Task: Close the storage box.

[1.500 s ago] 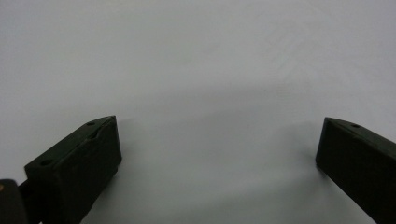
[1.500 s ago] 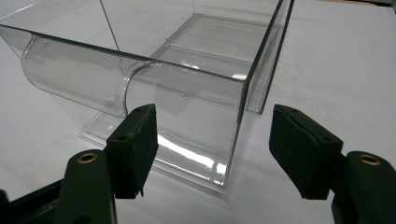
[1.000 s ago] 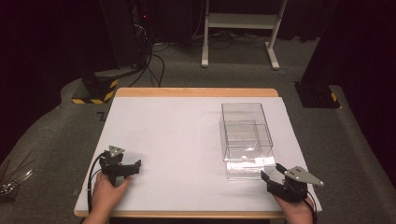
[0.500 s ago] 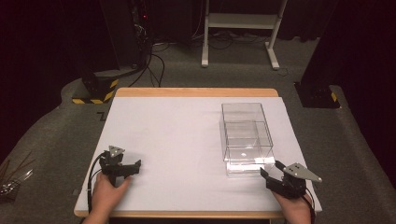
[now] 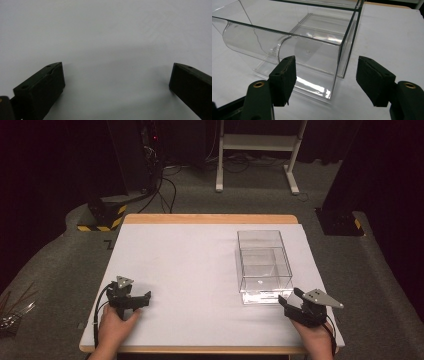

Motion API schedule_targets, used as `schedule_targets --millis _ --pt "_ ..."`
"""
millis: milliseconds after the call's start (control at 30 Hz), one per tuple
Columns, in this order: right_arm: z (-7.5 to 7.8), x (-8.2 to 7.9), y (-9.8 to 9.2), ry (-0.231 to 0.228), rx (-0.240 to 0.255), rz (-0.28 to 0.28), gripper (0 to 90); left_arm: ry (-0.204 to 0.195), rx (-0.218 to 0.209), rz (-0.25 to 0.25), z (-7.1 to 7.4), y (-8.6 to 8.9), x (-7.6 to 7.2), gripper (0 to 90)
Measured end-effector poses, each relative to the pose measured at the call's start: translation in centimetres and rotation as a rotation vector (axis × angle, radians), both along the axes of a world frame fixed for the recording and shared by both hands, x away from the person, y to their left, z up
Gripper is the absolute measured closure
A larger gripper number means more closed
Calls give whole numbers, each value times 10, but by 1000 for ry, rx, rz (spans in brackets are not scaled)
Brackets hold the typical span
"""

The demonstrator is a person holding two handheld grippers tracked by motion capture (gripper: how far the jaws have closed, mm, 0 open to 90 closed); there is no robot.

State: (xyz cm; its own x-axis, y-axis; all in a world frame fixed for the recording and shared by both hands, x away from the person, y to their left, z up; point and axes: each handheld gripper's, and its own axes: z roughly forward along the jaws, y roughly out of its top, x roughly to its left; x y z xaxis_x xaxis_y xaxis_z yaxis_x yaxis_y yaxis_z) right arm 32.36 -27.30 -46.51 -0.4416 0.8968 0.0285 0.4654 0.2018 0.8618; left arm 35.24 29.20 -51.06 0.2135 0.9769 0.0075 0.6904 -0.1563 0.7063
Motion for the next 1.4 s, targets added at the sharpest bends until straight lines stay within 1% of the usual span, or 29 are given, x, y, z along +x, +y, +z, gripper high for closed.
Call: schedule_targets --millis 167,400,533,600,667,800,967,1000,1133,1400 --pt "0 6 0 10 5 2 329 0 0 0 0 0 0 3" --pt "-1 10 1 6 -6 -1 328 0 0 0 0 0 0 4" --pt "-1 14 1 10 2 -6 328 0 0 0 0 0 0 4" --pt "-1 16 2 11 -6 -7 328 0 0 0 0 0 0 4" --pt "0 18 2 11 -2 -9 328 -1 0 0 0 0 0 4" --pt "-1 23 3 15 2 -15 325 -1 1 0 0 0 0 3" --pt "-1 28 3 17 0 -23 298 -2 0 1 0 0 0 4" --pt "-1 32 3 20 0 -27 287 -1 1 0 0 0 0 4" --pt "-2 37 4 23 -4 -33 285 0 1 0 0 0 0 4" --pt "-3 47 4 28 6 -43 285 -2 -1 1 0 0 0 4"
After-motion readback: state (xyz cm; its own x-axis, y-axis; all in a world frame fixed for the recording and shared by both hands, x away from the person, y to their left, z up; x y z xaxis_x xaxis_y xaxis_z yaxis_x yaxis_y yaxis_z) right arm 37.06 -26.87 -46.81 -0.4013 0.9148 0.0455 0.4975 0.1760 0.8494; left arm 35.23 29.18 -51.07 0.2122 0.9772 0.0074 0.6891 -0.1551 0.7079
